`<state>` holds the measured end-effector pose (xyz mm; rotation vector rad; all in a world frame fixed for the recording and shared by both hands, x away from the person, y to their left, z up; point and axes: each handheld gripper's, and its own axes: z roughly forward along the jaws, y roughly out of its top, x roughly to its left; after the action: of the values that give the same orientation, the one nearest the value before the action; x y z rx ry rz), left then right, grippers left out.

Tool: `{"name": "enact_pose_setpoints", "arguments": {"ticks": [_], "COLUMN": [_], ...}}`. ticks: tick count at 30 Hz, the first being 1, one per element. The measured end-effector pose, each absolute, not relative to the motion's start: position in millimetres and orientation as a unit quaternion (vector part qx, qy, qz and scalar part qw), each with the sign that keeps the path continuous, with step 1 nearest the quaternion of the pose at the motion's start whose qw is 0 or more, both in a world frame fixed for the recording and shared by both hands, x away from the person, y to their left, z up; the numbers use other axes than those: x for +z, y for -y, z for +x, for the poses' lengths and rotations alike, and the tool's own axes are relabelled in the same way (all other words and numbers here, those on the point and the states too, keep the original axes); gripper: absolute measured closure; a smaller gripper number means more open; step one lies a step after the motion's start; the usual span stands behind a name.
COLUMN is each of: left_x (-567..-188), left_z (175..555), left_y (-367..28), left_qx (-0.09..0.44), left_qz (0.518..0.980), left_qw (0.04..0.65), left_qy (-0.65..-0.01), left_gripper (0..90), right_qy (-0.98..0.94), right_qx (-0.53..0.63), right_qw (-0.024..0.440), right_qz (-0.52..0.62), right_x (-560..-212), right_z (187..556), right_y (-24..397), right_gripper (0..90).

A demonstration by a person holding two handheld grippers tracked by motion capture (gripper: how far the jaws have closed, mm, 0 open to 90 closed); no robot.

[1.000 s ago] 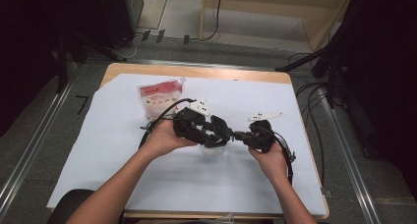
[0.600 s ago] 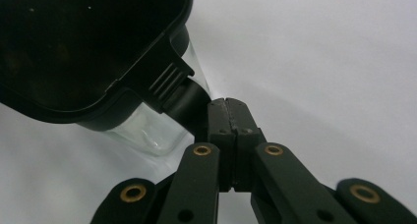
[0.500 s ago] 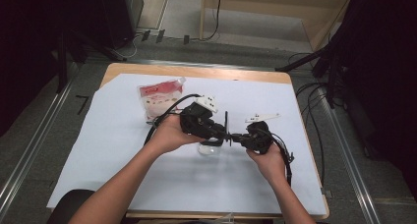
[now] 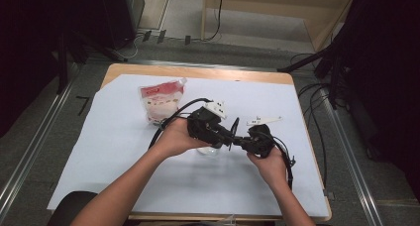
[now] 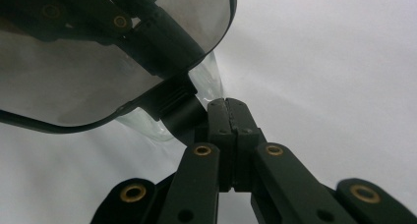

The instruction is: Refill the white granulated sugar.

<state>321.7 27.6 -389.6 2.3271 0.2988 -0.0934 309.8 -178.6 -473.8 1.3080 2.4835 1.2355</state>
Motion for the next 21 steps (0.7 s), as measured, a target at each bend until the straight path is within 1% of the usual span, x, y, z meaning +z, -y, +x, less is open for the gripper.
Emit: {"name": "enact_pose_setpoints", "arguments": {"ticks": [8, 10, 13, 17, 21], "left_x": [-391.7, -392.5, -392.4, -390.1, -386.6], "left_z": [320.2, 321.8, 325.3, 326.2, 326.2], "left_y": [-22.3, -23.2, -28.9, -34.9, -42.0], "left_qx": [-0.032, -0.038, -0.048, -0.052, -0.053], "left_qz": [0.914, 0.91, 0.903, 0.902, 0.9], "left_qw": [0.388, 0.393, 0.402, 0.403, 0.406], "left_qy": [-0.118, -0.126, -0.141, -0.143, -0.151], "left_gripper": [72.4, 72.1, 71.7, 71.0, 67.8], "right_qy": [-0.806, -0.804, -0.804, -0.809, -0.813], "right_qx": [0.415, 0.421, 0.422, 0.421, 0.42], "right_qw": [0.045, 0.04, 0.035, 0.028, 0.024], "right_qz": [0.42, 0.418, 0.417, 0.41, 0.403], "right_x": [-472.2, -470.4, -468.6, -467.6, -468.4], "right_z": [309.4, 309.4, 307.0, 296.8, 289.9], "right_y": [179.1, 180.6, 182.2, 182.4, 180.2], "right_gripper": [90.0, 90.0, 90.0, 90.0, 90.0]}}
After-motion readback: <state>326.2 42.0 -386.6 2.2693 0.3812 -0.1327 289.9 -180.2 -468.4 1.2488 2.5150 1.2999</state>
